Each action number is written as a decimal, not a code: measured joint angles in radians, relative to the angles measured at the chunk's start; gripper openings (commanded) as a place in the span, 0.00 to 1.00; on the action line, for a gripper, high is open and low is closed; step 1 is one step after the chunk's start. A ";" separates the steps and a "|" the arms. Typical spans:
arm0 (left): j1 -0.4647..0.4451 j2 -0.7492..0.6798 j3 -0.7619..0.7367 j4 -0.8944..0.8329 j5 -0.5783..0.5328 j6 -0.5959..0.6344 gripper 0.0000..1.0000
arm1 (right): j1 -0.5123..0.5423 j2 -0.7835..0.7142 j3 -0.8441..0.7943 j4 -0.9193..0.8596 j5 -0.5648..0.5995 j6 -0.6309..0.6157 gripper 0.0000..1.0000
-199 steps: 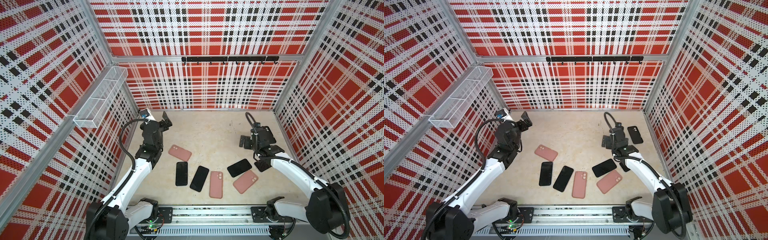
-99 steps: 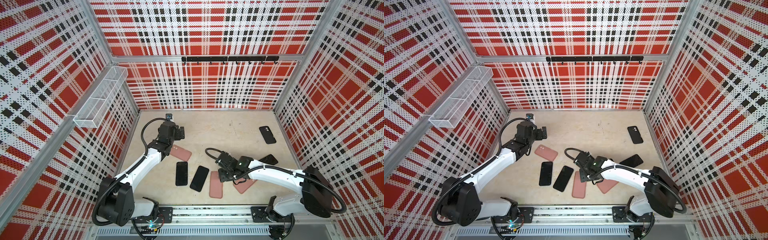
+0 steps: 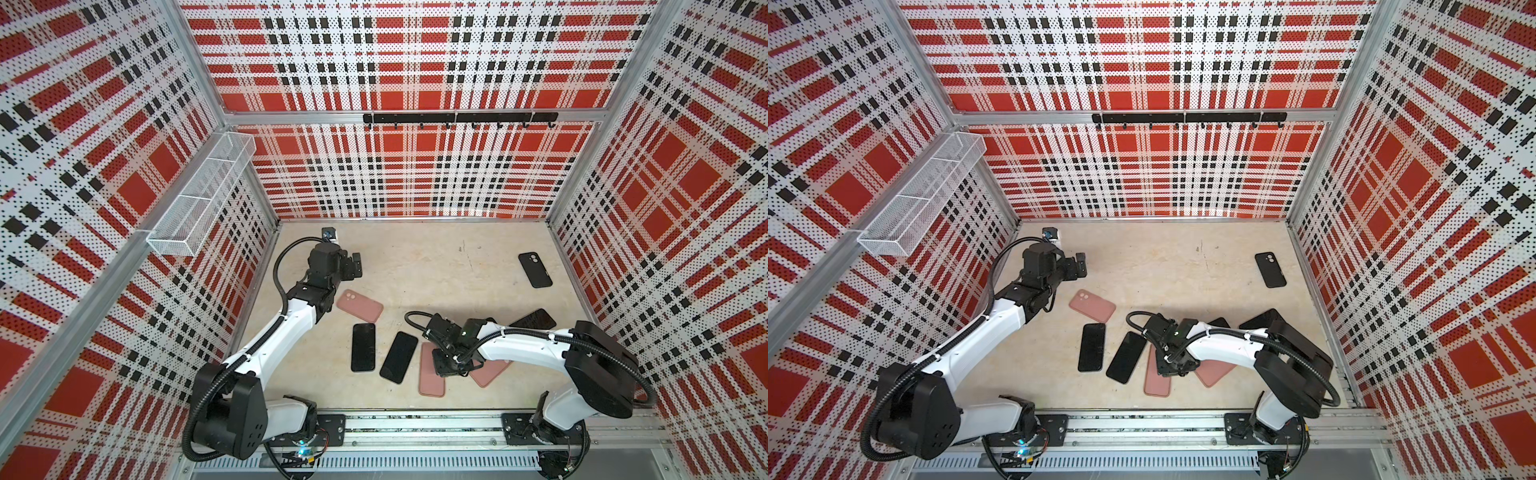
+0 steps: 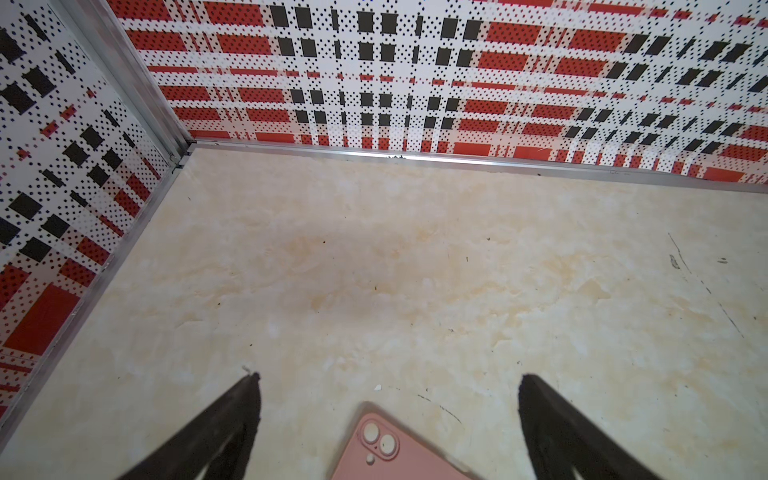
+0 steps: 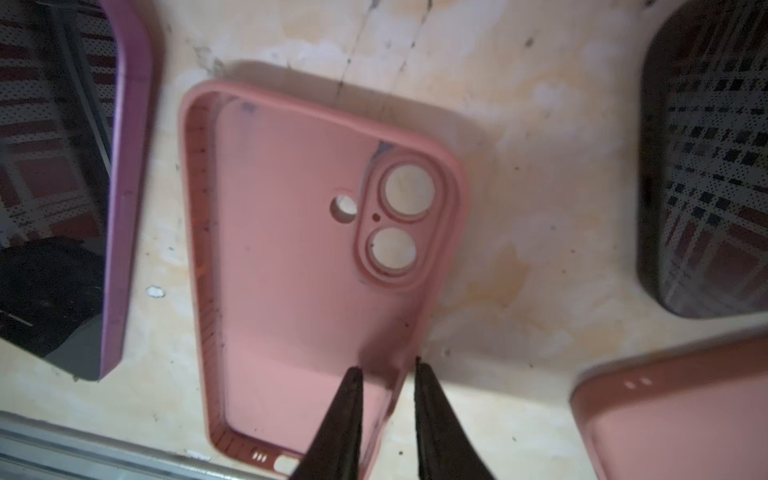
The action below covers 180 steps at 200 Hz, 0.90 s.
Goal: Put the phone into the phone case
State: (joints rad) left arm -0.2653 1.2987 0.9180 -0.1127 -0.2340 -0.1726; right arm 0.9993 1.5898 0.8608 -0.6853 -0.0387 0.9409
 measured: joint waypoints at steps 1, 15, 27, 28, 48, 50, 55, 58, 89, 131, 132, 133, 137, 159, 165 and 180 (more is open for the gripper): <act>0.000 0.000 0.000 0.000 0.000 0.000 0.98 | 0.000 0.002 0.000 0.000 0.000 -0.001 0.18; 0.001 0.000 -0.001 0.000 0.003 0.000 0.98 | 0.000 0.007 0.004 -0.001 0.002 -0.006 0.15; 0.002 0.000 -0.003 0.000 0.006 0.000 0.98 | 0.000 0.010 0.008 -0.006 0.005 -0.008 0.12; 0.002 0.000 -0.003 0.000 0.006 0.000 0.98 | 0.000 0.010 0.008 -0.007 0.006 -0.008 0.12; 0.002 0.000 -0.005 0.000 0.010 0.000 0.98 | 0.000 0.010 0.012 -0.022 0.018 -0.014 0.06; 0.002 0.000 -0.005 0.000 0.010 0.000 0.98 | 0.000 0.010 0.013 -0.025 0.019 -0.014 0.06; 0.002 0.000 -0.005 0.000 0.010 0.000 0.98 | 0.000 0.010 0.014 -0.030 0.025 -0.014 0.04; 0.002 0.000 -0.005 0.000 0.011 0.000 0.98 | 0.000 0.010 0.015 -0.033 0.027 -0.016 0.03; 0.002 0.000 -0.005 0.000 0.013 0.000 0.98 | 0.000 0.004 0.043 -0.089 0.066 -0.032 0.00; 0.002 -0.001 -0.005 0.000 0.018 0.000 0.98 | -0.038 -0.036 0.157 -0.186 0.133 -0.155 0.00; 0.002 -0.001 -0.005 0.000 0.019 0.000 0.98 | -0.042 -0.038 0.160 -0.187 0.134 -0.161 0.00; 0.002 -0.001 -0.005 0.000 0.019 0.000 0.98 | -0.043 -0.039 0.162 -0.187 0.135 -0.164 0.00; 0.004 -0.002 -0.005 0.000 0.019 0.000 0.98 | -0.059 -0.047 0.173 -0.187 0.145 -0.192 0.00; 0.036 -0.011 -0.006 0.000 0.029 0.000 0.99 | -0.175 -0.082 0.207 -0.160 0.196 -0.357 0.00; 0.052 -0.016 -0.007 0.001 0.030 0.000 1.00 | -0.214 -0.086 0.211 -0.145 0.207 -0.404 0.00; 0.085 -0.024 -0.014 0.012 0.034 -0.002 0.97 | -0.318 -0.084 0.233 -0.101 0.207 -0.528 0.00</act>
State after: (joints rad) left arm -0.1802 1.2743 0.9039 -0.1009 -0.2005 -0.1749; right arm 0.6815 1.5055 1.0943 -0.7864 0.1684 0.4129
